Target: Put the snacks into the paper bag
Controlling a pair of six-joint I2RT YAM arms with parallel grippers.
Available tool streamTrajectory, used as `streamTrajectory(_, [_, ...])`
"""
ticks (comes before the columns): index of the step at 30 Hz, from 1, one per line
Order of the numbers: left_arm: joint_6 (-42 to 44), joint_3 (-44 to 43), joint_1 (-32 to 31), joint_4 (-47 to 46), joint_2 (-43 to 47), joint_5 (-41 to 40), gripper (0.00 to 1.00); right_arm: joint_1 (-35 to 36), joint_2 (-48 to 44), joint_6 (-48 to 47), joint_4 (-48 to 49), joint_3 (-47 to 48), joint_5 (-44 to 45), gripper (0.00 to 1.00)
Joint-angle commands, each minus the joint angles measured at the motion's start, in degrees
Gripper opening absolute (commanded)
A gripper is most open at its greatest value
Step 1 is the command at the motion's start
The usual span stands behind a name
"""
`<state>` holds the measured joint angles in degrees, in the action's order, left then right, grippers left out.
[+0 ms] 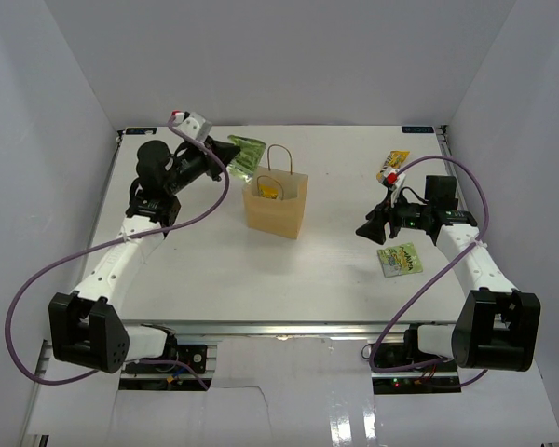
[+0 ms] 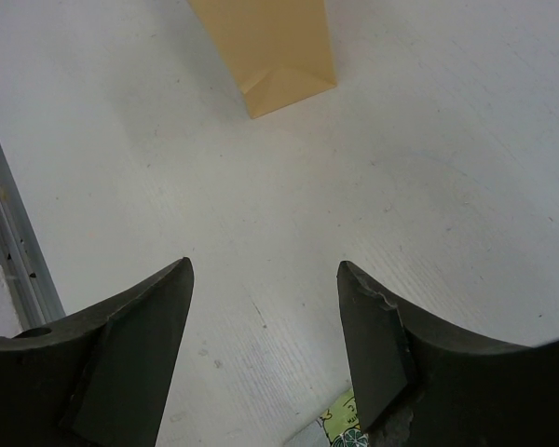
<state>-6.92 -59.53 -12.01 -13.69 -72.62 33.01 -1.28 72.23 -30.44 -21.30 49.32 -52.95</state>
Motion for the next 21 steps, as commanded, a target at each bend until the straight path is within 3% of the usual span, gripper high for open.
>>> streamTrajectory(1, [12.18,-4.1,-1.96,-0.72,-2.7,-3.04,0.0,-0.22,-1.03,-2.17,-1.73,-0.36,0.48,0.7])
streamTrajectory(9, [19.04,-11.04,-7.23,-0.63,-9.47,-5.07,0.0,-0.3,-2.62,-2.26,-2.26,-2.21,0.83,0.7])
streamTrajectory(17, [18.43,-8.94,-9.34,-0.63,-10.18,-0.32,0.0,-0.3,-2.53,-3.84,-3.4,-2.12,2.06,0.7])
streamTrajectory(21, [18.43,-6.57,-10.75,-0.72,-10.08,-1.55,0.23,-0.3,-2.09,-5.59,-4.8,-1.16,1.62,0.71])
